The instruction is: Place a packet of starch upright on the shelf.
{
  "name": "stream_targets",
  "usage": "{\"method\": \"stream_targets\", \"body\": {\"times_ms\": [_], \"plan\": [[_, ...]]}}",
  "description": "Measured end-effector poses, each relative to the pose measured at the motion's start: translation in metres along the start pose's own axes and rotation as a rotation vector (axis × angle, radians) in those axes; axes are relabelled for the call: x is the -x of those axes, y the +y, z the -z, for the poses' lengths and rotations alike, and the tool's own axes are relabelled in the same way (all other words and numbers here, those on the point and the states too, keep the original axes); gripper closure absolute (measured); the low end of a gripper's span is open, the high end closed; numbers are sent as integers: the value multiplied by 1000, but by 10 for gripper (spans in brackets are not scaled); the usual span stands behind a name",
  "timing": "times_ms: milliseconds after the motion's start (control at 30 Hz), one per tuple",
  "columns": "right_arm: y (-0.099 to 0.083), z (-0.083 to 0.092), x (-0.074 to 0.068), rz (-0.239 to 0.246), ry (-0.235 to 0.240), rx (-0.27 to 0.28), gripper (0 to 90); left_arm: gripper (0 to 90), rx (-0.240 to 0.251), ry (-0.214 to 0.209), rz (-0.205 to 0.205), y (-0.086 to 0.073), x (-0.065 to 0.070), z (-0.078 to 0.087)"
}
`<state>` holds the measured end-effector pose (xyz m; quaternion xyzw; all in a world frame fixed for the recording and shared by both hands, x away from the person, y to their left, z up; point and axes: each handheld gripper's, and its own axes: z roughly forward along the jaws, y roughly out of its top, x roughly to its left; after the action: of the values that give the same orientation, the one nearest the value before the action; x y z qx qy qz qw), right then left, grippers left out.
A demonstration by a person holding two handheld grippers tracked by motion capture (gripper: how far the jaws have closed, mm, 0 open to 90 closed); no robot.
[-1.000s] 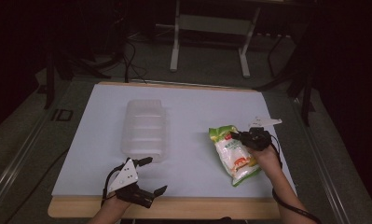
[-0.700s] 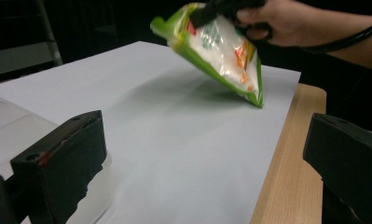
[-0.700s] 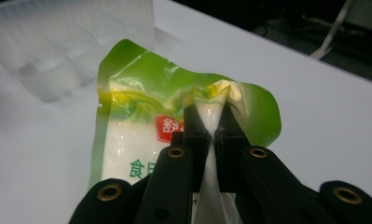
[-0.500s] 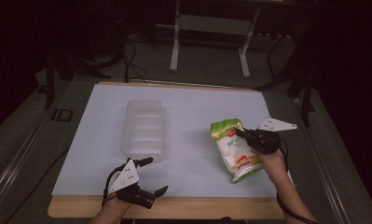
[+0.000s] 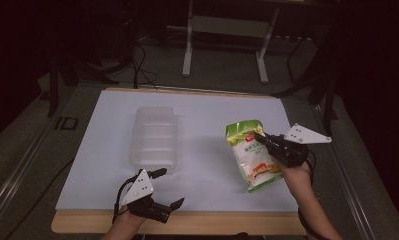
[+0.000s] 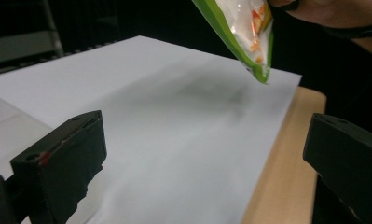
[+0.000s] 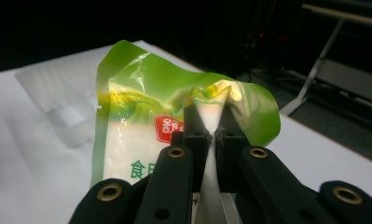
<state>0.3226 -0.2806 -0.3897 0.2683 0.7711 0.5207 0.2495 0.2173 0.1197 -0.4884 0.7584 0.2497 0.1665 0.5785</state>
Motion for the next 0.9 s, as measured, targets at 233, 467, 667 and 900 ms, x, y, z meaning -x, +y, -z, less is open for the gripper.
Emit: {"method": "stream_targets", "body": {"times_ms": [233,467,667,900], "plan": [[14,12,-10,26,-14,61,865,0,-5,13,45,7,4,-2],[23,21,-25,57,-22,102,865,0,2,-20,92,19,6,-6],[32,30,-39,88,-32,131,865,0,-3,-46,57,40,15,-17],[35,34,-50,95,-26,168,865,0,26,-77,61,66,17,-30]]}}
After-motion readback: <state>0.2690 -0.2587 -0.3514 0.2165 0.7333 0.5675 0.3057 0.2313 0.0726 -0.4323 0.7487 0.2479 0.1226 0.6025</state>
